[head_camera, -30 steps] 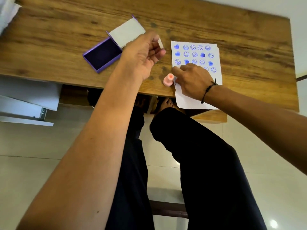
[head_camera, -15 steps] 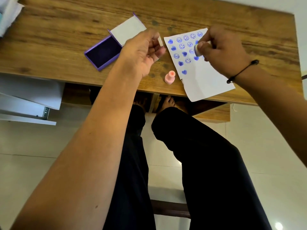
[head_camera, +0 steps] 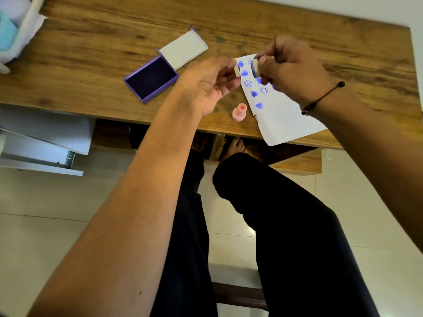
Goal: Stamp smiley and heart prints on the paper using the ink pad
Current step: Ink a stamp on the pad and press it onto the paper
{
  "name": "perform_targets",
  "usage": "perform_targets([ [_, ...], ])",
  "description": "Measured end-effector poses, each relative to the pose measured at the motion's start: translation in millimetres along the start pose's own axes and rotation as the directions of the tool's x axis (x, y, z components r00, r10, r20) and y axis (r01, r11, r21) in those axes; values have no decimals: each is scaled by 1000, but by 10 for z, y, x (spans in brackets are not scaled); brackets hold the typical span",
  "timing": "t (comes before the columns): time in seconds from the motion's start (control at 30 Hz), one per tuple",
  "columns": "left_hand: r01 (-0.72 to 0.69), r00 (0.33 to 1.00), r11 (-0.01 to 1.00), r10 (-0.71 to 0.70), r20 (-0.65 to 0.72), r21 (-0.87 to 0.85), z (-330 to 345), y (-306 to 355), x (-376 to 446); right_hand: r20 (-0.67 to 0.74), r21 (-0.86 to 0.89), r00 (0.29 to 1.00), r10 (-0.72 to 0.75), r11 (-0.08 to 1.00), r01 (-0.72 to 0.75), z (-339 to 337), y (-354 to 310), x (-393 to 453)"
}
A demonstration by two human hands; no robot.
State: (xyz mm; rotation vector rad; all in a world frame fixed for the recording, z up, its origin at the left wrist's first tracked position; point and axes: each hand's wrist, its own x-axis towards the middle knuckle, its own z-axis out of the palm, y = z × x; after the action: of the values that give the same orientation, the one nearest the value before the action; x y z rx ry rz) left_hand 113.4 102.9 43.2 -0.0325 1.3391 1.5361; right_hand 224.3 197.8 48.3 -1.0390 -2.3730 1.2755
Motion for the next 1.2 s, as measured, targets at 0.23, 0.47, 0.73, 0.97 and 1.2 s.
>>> perform_targets([
  [0.23, 8, 998, 999, -10, 59, 35, -20, -5, -21, 25, 69, 1000, -3, 998, 1, 39, -78, 5],
  [0.47, -139, 963, 974, 90, -254, -181, -354, 147, 37, 49, 7, 998, -30, 1000, 30, 347, -277, 73],
  [0.73, -374, 808, 810, 45, -587, -453, -1201, 361, -9, 225, -598, 925, -306, 706, 379, 1705, -743, 780],
  [0.97, -349, 820, 823, 37, -571, -448, -1262, 463, 38, 329, -660, 858, -394, 555, 507, 1943, -506, 844],
  [1.2, -300, 856, 851, 42, -515, -430, -1228, 419, 34, 412, -612, 793, -450, 508, 606, 1889, -478, 905],
])
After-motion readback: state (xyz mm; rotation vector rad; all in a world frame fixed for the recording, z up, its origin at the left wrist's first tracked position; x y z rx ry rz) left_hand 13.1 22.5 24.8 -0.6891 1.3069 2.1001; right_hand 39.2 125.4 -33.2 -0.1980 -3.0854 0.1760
